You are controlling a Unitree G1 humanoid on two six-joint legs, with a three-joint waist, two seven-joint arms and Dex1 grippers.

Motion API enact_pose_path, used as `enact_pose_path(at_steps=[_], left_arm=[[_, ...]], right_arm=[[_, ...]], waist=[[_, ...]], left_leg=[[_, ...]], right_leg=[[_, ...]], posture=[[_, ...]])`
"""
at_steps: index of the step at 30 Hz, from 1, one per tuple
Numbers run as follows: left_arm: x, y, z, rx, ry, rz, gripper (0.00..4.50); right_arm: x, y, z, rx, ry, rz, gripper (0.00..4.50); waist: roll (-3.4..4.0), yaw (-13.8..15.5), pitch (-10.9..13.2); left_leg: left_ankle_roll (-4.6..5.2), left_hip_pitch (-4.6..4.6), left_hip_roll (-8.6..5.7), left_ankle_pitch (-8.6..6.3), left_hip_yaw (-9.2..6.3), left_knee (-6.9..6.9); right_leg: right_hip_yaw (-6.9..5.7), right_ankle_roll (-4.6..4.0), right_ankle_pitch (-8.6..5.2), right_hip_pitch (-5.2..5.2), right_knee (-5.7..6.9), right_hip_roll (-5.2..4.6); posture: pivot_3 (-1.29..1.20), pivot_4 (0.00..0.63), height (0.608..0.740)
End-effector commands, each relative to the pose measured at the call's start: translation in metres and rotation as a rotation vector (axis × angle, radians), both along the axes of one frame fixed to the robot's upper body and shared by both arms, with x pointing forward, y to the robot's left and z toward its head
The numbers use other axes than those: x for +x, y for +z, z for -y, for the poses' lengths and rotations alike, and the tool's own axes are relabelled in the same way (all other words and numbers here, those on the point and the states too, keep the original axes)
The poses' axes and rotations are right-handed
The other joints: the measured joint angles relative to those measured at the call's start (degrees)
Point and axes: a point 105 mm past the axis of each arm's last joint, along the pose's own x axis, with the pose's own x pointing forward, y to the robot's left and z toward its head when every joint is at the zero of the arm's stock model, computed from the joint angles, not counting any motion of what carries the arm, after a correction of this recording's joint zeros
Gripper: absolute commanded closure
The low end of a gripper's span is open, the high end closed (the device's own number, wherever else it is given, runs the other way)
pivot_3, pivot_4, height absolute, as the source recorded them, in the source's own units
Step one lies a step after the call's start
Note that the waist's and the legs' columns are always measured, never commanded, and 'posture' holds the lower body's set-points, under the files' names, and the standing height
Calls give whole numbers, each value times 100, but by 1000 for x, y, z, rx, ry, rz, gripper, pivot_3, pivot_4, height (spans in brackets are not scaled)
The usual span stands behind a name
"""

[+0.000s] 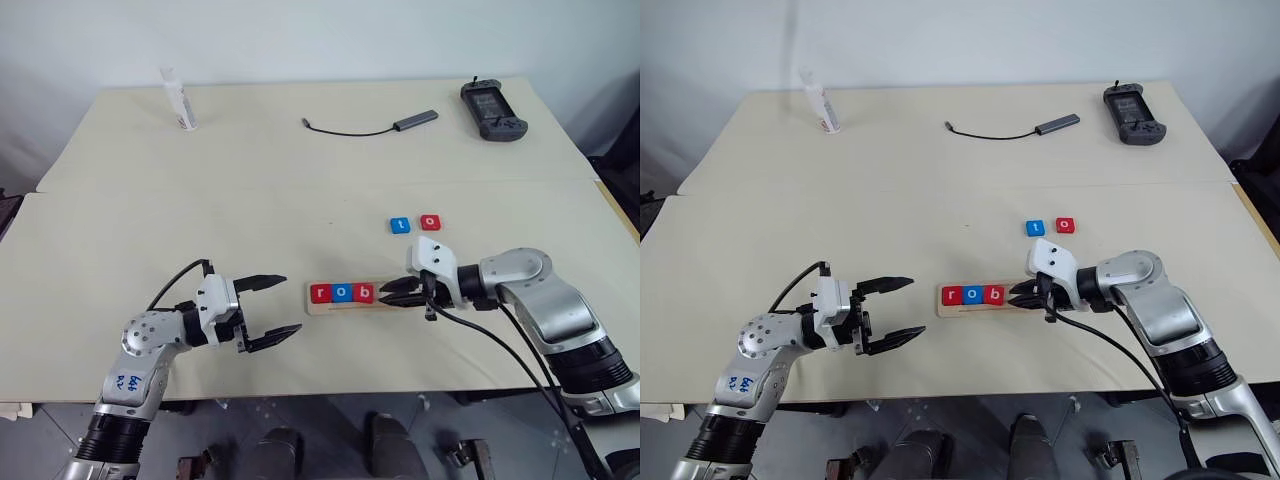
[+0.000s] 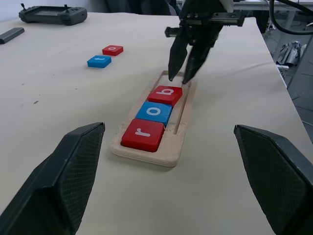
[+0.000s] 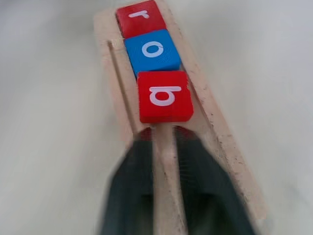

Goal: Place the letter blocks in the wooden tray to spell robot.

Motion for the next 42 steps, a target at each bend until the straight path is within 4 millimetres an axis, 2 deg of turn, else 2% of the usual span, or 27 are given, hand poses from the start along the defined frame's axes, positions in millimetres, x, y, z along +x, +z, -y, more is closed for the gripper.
enact_pose_path(at_steps=[1, 8, 15, 23, 26, 30, 42], left_arm=[[-1, 8, -1, 0, -9, 42, 0], [1, 9, -2, 0, 0, 47, 0], [1, 9, 0, -3, -2, 45, 0], [1, 9, 3, -4, -26, 40, 0], [3, 9, 5, -4, -35, 39, 0], [3, 9, 6, -4, -41, 38, 0], [4, 8, 5, -3, -25, 42, 0]], right_arm=[[6, 7, -3, 9, -18, 32, 4467], [11, 8, -14, 19, -16, 32, 4467], [13, 9, -14, 26, -28, 42, 4467], [8, 24, -10, 98, -22, 112, 4467], [-6, 21, -11, 105, 23, 59, 4467], [-13, 14, -19, 106, 50, 25, 4467], [-1, 5, -33, 102, 37, 28, 4467]], waist=[[0, 0, 0], [0, -8, 0], [0, -4, 0], [0, -3, 0], [0, 2, 0], [0, -6, 0], [0, -4, 0]], left_leg=[[0, 0, 0, 0, 0, 0], [0, 0, 2, 0, 0, -1], [0, 0, 0, 0, -1, -1], [0, 0, 0, 0, -1, -2], [0, 0, 0, 0, -1, -2], [0, 0, 0, 0, -1, -1], [-1, 1, 3, -1, -1, -1]], right_leg=[[0, 0, 0, 0, 0, 0], [0, 0, 0, 0, -1, 1], [0, 0, 0, 0, -1, 0], [-1, 0, 0, 0, -1, 1], [-1, 0, 0, 0, -1, 1], [0, 0, 0, 0, -2, 0], [0, 0, 0, 1, -2, 3]], posture=[[0, 150, 740], [0, 150, 740], [0, 150, 740], [0, 150, 740], [0, 150, 740], [0, 150, 740], [0, 150, 740]])
